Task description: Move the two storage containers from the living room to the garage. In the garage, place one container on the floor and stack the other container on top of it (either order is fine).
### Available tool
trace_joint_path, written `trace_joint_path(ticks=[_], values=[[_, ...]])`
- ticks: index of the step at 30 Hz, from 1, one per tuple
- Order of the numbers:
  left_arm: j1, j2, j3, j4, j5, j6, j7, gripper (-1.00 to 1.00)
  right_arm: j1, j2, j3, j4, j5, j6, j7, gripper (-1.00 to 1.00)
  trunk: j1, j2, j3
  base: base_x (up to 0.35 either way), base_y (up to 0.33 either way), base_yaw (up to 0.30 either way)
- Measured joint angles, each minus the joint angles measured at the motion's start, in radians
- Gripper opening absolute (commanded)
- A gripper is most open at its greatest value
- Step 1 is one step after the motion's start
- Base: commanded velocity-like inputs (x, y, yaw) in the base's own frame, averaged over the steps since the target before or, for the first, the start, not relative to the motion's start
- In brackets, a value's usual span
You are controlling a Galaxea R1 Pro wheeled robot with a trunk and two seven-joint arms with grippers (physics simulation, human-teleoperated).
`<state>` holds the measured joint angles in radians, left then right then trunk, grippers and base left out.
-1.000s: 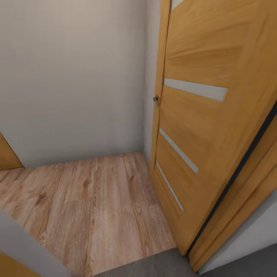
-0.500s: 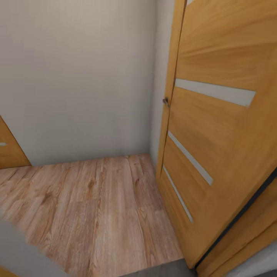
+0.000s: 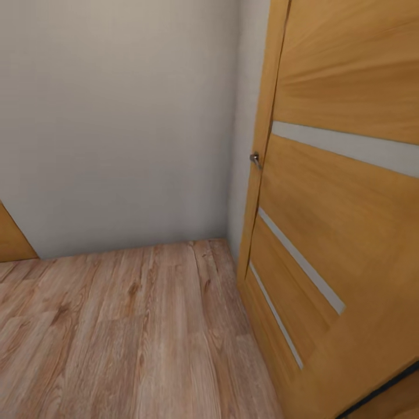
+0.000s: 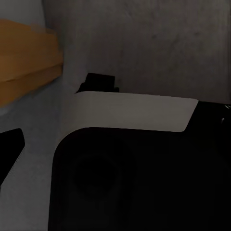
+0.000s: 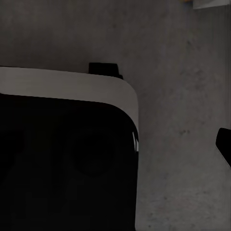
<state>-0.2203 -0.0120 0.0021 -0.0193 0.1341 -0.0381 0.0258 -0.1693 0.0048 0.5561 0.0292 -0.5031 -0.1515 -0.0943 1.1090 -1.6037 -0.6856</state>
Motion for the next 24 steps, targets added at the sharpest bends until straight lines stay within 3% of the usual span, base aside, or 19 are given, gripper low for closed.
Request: trace_joint_path(ticks=[20, 24], values=[[0.000, 0.000, 0.001, 0.000, 0.002, 0.000, 0.000, 1.00, 0.000, 0.000, 0.002, 0.000, 0.000, 0.000, -0.001, 1.00, 0.000, 0.000, 0.000, 0.028, 0.000, 0.001], [0.000, 0.000, 0.001, 0.000, 0.002, 0.000, 0.000, 1.00, 0.000, -0.001, 0.001, 0.000, 0.000, 0.000, 0.000, 1.00, 0.000, 0.000, 0.000, 0.000, 0.000, 0.166]])
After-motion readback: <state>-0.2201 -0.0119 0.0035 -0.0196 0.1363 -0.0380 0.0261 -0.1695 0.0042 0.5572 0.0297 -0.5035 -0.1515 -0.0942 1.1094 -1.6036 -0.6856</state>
